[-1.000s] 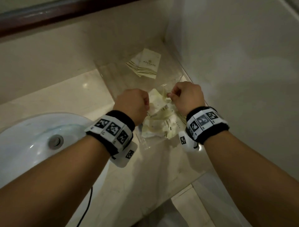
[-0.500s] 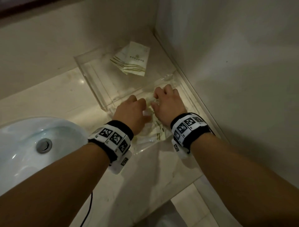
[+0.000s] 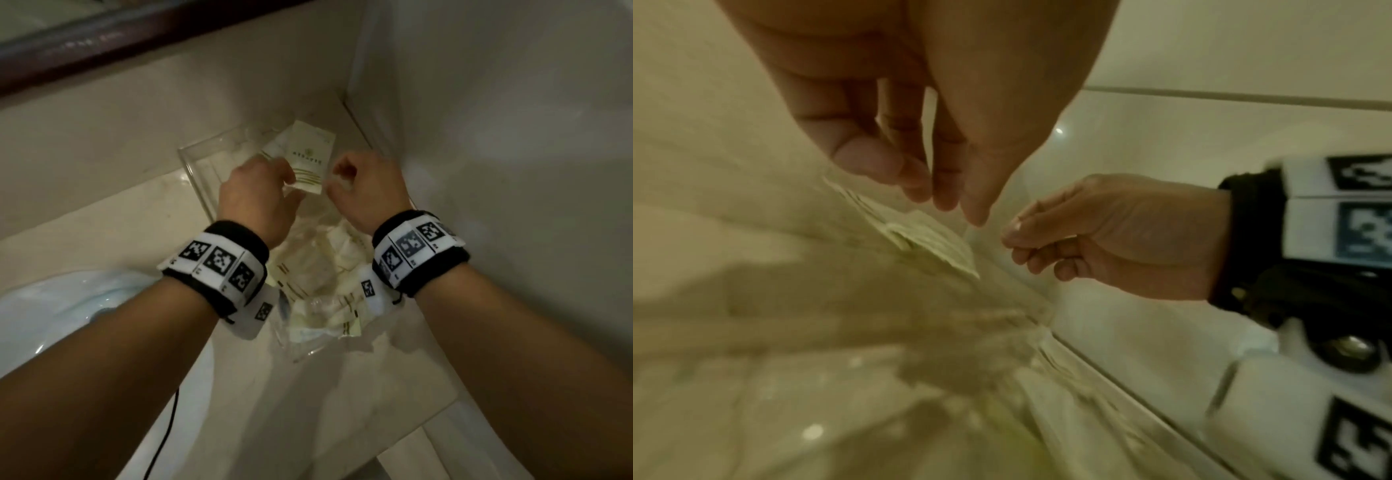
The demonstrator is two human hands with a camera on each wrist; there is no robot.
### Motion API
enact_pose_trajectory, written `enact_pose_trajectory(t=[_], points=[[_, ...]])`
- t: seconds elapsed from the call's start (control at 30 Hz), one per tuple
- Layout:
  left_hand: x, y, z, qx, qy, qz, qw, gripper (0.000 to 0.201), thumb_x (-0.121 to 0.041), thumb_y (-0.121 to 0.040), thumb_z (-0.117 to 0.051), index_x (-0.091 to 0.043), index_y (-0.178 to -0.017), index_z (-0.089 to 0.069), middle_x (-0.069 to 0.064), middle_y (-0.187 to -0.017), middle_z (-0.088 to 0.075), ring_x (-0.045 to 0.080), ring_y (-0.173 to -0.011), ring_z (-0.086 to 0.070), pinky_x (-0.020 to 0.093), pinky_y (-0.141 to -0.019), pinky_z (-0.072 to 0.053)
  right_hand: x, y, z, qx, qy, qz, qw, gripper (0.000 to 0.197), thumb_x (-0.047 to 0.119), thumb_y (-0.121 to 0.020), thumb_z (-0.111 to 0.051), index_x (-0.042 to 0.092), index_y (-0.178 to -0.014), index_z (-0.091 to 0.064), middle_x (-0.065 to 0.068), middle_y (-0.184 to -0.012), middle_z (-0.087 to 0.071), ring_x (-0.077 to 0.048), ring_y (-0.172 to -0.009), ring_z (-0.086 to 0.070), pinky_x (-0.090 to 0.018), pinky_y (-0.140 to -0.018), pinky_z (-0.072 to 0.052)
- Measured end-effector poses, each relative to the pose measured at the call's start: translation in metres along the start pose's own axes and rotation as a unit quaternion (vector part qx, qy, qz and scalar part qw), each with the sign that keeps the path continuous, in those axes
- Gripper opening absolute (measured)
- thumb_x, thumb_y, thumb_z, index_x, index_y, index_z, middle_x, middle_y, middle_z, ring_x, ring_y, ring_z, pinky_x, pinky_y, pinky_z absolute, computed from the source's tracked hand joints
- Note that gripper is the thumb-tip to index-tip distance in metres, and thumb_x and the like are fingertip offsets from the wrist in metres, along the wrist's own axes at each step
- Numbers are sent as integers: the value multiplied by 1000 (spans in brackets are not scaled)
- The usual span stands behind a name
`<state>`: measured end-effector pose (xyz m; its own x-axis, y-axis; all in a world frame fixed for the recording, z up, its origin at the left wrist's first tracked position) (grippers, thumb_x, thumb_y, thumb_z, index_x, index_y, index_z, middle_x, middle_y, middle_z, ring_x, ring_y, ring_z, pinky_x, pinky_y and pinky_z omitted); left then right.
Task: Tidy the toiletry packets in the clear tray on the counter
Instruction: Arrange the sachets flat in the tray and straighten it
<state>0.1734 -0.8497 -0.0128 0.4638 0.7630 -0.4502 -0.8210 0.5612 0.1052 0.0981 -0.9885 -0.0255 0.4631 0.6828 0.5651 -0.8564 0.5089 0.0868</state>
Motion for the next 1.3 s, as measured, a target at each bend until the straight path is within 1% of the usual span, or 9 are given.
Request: enact_pose_trajectory(t=[0.23, 0.5, 0.63, 0.73, 0.87, 0.93, 1.0, 1.13, 1.3], points=[[16, -53, -3, 0, -1, 37, 999, 27, -21, -90, -66, -26, -116, -69, 4, -122, -61, 28, -110, -60, 34, -88, -46, 21, -47, -27, 52, 57, 58, 995, 44, 30, -84, -69, 13, -124, -62, -10, -125, -59, -29, -112, -58, -33, -90, -47], [32, -72, -14, 7, 23, 74, 997, 24, -28, -80, -78, -30, -103, -71, 4, -101, -72, 29, -97, -65, 33, -79, -50, 26, -62, -34, 54, 122, 69, 989, 23, 22, -89, -60, 13, -108, -70, -9, -115, -63, -29, -105, -58, -32, -77, -42], [38, -71, -15, 13, 31, 91, 995, 15, -20, -83, -72, -32, -92, -73, 3, -95, -72, 28, -96, -65, 32, -81, -52, 28, -63, -32, 64, 122, 46, 989, 20, 13, -91, -56, 12, -103, -72, -8, -111, -68, -29, -102, -62, -26, -70, -33], [38, -67, -16, 19, 35, 105, 994, 21, -15, -83, -64, -33, -88, -73, 6, -95, -72, 29, -93, -66, 32, -80, -54, 33, -60, -37, 86, 148, 45, 984, 19, 10, -91, -53, 7, -103, -67, -11, -111, -66, -31, -103, -62, -27, -71, -34], [33, -61, -13, 29, 36, 95, 994, 22, -16, -84, -60, -35, -84, -71, 6, -97, -72, 29, -92, -66, 34, -81, -55, 40, -51, -42, 133, 183, 58, 972, 22, 7, -90, -51, 1, -110, -60, -18, -120, -60, -35, -110, -57, -35, -83, -41], [30, -54, -8, 23, 28, 83, 996, 20, -19, -87, -60, -36, -81, -70, 8, -98, -72, 31, -93, -65, 37, -82, -55, 40, -44, -40, 142, 191, 54, 970, 21, 6, -90, -50, 0, -108, -59, -18, -118, -61, -35, -108, -58, -34, -79, -39], [29, -46, -3, 21, 23, 74, 997, 24, -17, -89, -56, -34, -84, -72, 9, -100, -72, 32, -98, -63, 40, -84, -54, 35, -35, -32, 130, 185, 38, 973, 20, 7, -89, -48, 0, -103, -61, -18, -113, -64, -35, -103, -60, -31, -71, -34], [21, -21, 4, 50, 24, 51, 997, 26, -16, -90, -52, -32, -87, -71, 8, -97, -71, 31, -90, -63, 31, -72, -48, 15, -2, 3, 75, 157, -19, 984, 15, 12, -90, -51, 2, -93, -62, -17, -102, -67, -34, -95, -63, -30, -66, -35], [-2, 16, -7, 109, 33, -12, 993, 20, -19, -87, -56, -35, -76, -63, -1, -89, -70, 26, -83, -64, 35, -75, -54, -19, 66, 23, 63, 135, -137, 979, 19, 16, -87, -54, 8, -94, -70, -12, -98, -70, -32, -92, -66, -30, -72, -49]])
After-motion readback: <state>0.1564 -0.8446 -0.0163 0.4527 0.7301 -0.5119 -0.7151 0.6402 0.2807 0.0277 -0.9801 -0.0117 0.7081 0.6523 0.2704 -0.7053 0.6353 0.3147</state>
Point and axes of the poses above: each hand's wrist, its own y-axis away from the middle knuckle, its own z-axis out of the back of the hand, x = y × z, the point moved 8 cm from there along -y, towards the middle knuckle
